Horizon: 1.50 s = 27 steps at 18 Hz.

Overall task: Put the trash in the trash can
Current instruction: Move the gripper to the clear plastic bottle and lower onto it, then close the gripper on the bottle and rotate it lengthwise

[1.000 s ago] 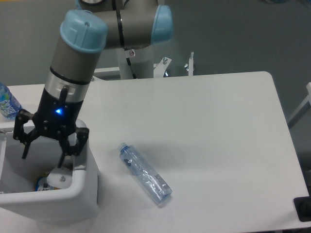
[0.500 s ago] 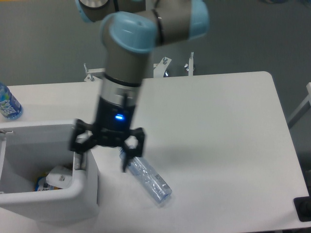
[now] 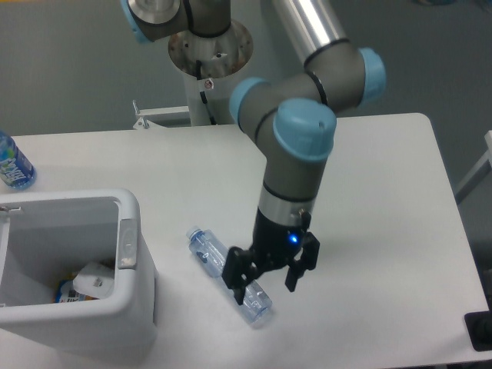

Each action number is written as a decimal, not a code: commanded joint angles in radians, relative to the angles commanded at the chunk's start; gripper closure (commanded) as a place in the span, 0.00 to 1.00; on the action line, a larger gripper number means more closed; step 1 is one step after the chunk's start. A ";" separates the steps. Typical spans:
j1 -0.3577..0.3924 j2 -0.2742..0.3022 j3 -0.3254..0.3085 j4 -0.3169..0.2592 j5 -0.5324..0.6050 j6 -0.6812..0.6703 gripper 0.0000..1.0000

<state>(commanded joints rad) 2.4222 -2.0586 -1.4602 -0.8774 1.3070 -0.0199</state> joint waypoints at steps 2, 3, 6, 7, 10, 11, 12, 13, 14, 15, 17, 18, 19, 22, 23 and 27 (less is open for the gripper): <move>-0.002 -0.011 -0.012 0.000 0.003 -0.002 0.00; -0.002 -0.023 -0.015 -0.003 0.011 -0.002 0.00; -0.009 -0.052 -0.020 -0.002 0.073 -0.006 0.00; -0.018 -0.063 -0.022 -0.002 0.084 -0.021 0.00; -0.026 -0.104 -0.005 0.003 0.150 -0.075 0.00; -0.040 -0.116 -0.002 0.003 0.170 -0.087 0.00; -0.051 -0.123 0.000 0.003 0.185 -0.090 0.00; -0.054 -0.129 0.003 0.003 0.192 -0.091 0.00; -0.055 -0.136 0.003 0.005 0.193 -0.092 0.00; -0.063 -0.146 0.003 0.009 0.196 -0.097 0.00; -0.069 -0.163 0.011 0.024 0.228 -0.109 0.00; -0.080 -0.166 0.014 0.026 0.236 -0.113 0.00; -0.083 -0.169 0.014 0.026 0.238 -0.115 0.00; -0.084 -0.175 0.012 0.028 0.241 -0.117 0.00; -0.086 -0.181 0.009 0.028 0.251 -0.124 0.00; -0.098 -0.190 0.011 0.028 0.278 -0.147 0.00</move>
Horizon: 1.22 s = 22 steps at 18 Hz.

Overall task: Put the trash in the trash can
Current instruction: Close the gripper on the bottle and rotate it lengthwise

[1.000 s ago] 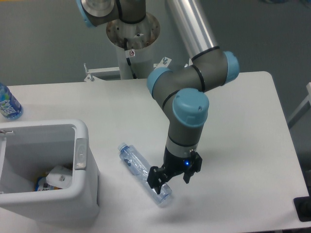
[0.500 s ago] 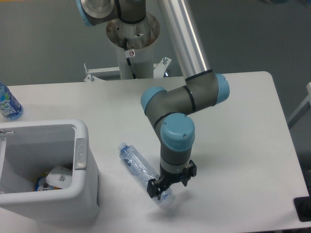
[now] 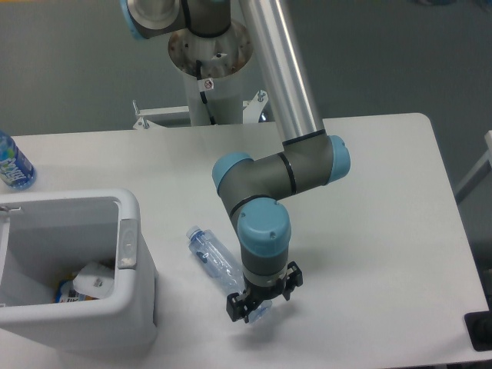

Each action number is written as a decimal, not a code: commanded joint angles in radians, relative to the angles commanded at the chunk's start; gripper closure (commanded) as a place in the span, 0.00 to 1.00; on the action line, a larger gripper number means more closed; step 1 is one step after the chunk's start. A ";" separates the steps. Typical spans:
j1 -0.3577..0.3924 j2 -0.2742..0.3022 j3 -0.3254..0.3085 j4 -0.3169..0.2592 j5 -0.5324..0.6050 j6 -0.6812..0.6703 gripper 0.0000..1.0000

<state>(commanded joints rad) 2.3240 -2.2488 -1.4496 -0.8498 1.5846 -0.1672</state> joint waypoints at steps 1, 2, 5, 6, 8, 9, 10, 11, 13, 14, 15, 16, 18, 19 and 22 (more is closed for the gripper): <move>-0.002 0.000 0.000 0.000 0.003 0.000 0.00; -0.003 -0.003 -0.002 0.000 0.006 0.000 0.00; -0.005 -0.005 -0.005 0.000 0.008 0.000 0.17; -0.005 -0.005 -0.005 -0.002 0.008 0.000 0.26; -0.005 -0.005 -0.005 -0.002 0.006 0.001 0.35; -0.005 -0.003 -0.006 -0.002 0.006 0.003 0.40; -0.005 -0.002 -0.006 -0.002 0.006 0.003 0.42; -0.005 -0.002 -0.006 -0.002 0.006 0.005 0.44; -0.005 -0.002 -0.008 -0.002 0.006 0.009 0.44; -0.005 0.000 -0.008 -0.002 0.006 0.009 0.45; -0.005 0.001 -0.008 -0.002 0.006 0.011 0.45; -0.005 0.003 -0.008 -0.003 0.005 0.012 0.45; -0.005 0.003 -0.008 -0.003 0.006 0.012 0.45; -0.005 0.005 -0.008 -0.003 0.006 0.012 0.45; -0.005 0.005 -0.002 -0.005 0.005 0.017 0.45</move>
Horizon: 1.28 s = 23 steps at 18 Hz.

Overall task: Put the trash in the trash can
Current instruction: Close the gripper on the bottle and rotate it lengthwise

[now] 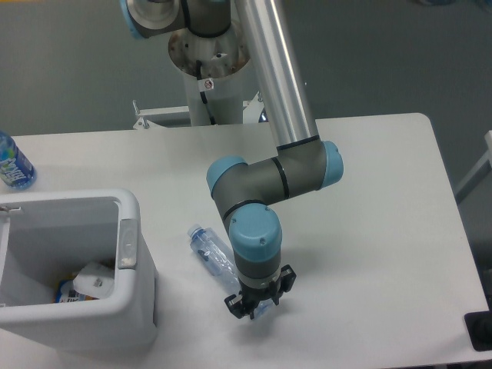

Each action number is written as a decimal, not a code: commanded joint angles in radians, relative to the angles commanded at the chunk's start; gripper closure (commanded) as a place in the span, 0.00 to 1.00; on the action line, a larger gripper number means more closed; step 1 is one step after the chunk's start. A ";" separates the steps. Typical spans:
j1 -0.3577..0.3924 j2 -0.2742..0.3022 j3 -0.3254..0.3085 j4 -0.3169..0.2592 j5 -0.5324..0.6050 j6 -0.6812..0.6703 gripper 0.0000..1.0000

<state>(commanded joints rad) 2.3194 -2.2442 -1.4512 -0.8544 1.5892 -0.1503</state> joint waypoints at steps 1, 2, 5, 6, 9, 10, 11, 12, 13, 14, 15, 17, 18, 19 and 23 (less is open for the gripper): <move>0.000 0.002 0.002 0.000 0.000 0.000 0.48; 0.000 0.005 0.003 0.000 0.000 0.000 0.49; 0.002 0.011 0.014 0.002 -0.002 0.006 0.49; 0.002 0.012 0.017 -0.002 -0.002 0.008 0.49; 0.002 0.021 0.017 -0.008 -0.002 0.009 0.49; 0.002 0.029 0.018 -0.008 -0.002 0.009 0.49; 0.002 0.032 0.021 -0.008 -0.002 0.011 0.49; 0.002 0.035 0.026 -0.008 -0.002 0.011 0.49; 0.002 0.041 0.028 -0.006 -0.002 0.011 0.49; 0.003 0.047 0.029 -0.005 -0.003 0.011 0.49; 0.005 0.052 0.029 -0.003 -0.005 0.015 0.49; 0.006 0.063 0.034 -0.002 -0.006 0.047 0.49; 0.008 0.066 0.041 -0.002 -0.008 0.051 0.49; 0.009 0.072 0.046 -0.002 -0.011 0.052 0.49; 0.011 0.075 0.073 0.002 -0.009 0.057 0.51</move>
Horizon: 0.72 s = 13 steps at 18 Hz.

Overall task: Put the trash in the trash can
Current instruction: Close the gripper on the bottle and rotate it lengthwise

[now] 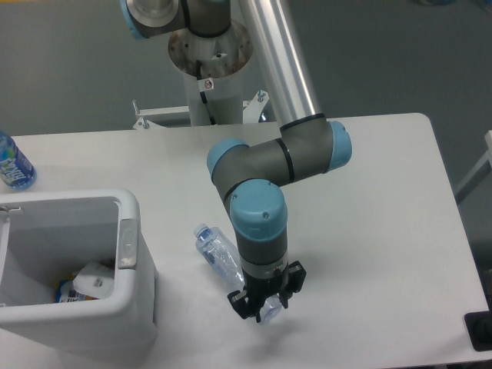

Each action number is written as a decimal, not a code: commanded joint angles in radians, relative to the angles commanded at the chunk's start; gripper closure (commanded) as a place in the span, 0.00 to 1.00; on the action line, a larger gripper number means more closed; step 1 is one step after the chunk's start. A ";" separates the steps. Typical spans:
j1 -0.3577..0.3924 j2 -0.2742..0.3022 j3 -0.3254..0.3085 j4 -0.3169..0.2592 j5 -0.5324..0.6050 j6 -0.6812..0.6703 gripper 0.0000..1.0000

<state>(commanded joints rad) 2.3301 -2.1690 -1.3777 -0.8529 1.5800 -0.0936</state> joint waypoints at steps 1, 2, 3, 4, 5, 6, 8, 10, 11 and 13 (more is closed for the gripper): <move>0.002 -0.002 0.026 0.000 0.000 0.003 0.51; 0.006 -0.005 0.055 0.000 -0.002 0.005 0.51; 0.014 -0.008 0.078 0.000 -0.003 0.005 0.51; 0.017 -0.009 0.101 0.003 -0.003 0.008 0.51; 0.018 -0.009 0.121 0.012 -0.003 0.015 0.51; 0.029 -0.008 0.143 0.032 -0.003 0.020 0.51; 0.043 -0.005 0.176 0.076 -0.005 0.014 0.51; 0.072 0.006 0.206 0.100 -0.040 0.008 0.51; 0.078 0.014 0.222 0.100 -0.073 0.008 0.51; 0.095 0.029 0.249 0.101 -0.095 0.006 0.51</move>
<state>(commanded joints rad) 2.4251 -2.1400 -1.1291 -0.7517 1.4849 -0.0874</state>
